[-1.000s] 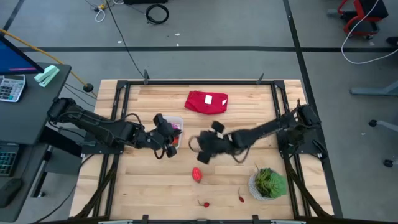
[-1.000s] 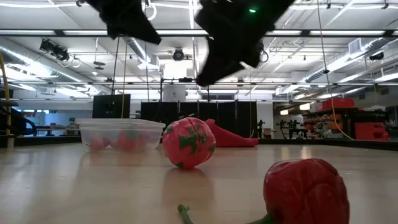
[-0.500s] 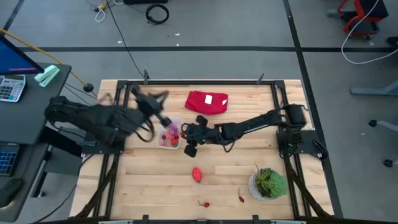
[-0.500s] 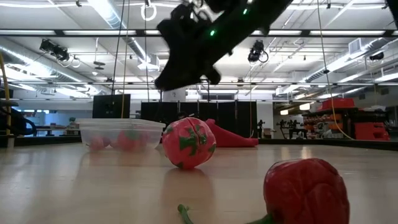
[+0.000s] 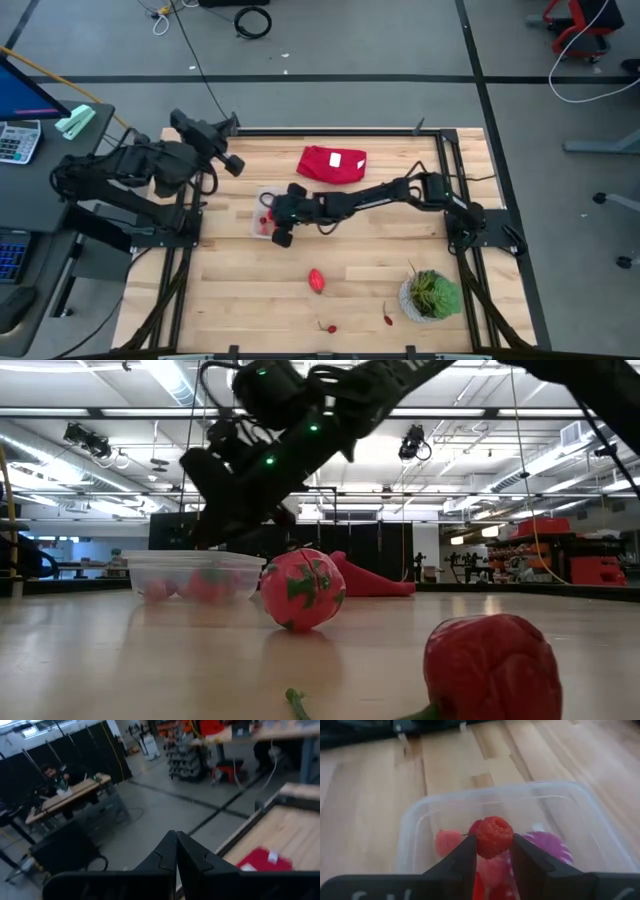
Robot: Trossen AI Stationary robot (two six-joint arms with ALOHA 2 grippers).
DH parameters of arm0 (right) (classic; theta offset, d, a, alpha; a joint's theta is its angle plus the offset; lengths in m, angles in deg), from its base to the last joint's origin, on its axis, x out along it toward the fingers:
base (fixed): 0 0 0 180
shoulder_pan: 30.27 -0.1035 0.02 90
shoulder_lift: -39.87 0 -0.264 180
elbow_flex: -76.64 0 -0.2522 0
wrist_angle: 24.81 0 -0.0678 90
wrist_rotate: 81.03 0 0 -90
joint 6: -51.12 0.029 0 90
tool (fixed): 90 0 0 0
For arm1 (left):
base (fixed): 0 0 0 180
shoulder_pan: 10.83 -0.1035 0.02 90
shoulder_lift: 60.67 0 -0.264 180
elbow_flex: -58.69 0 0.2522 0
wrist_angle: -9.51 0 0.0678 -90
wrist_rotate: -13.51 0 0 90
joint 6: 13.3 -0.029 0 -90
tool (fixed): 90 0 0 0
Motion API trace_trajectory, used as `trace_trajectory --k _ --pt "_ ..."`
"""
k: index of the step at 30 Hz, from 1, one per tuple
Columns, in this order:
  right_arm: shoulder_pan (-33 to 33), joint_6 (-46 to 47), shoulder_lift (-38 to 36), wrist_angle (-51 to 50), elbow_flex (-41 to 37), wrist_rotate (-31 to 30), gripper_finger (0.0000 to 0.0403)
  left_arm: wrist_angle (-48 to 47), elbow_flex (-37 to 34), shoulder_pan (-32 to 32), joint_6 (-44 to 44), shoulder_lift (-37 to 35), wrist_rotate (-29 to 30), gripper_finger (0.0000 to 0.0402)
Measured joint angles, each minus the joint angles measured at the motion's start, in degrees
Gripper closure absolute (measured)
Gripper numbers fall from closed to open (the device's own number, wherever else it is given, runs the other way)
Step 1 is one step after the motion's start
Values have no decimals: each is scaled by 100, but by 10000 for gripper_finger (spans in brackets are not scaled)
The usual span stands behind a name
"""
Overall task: Pick and placing Produce into tupperware
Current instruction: Put the red raspberry in the transparent bin
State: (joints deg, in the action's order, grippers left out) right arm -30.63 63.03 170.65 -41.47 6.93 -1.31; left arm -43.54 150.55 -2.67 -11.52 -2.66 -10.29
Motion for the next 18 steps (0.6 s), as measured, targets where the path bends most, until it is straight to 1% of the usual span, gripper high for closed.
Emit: trace_trajectory --k 4,6,8,11,16,18 --pt "0 -267 328 -829 625 -158 290 -858 -4 -78 534 37 -16 385" --pt "-11 -528 400 -1053 840 -148 285 -1193 -6 -100 747 76 -14 383" --pt "-15 -746 418 -1046 943 -121 277 -1485 -6 -100 969 91 -18 382" --pt "-15 -871 403 -1079 953 40 262 -1687 -6 -99 1170 87 -14 385" --pt "-15 -855 262 -1159 947 56 236 -1724 -6 -98 1268 85 -12 391" --pt "-33 -744 157 -1432 947 62 231 -1726 -6 -98 1289 87 -12 391"
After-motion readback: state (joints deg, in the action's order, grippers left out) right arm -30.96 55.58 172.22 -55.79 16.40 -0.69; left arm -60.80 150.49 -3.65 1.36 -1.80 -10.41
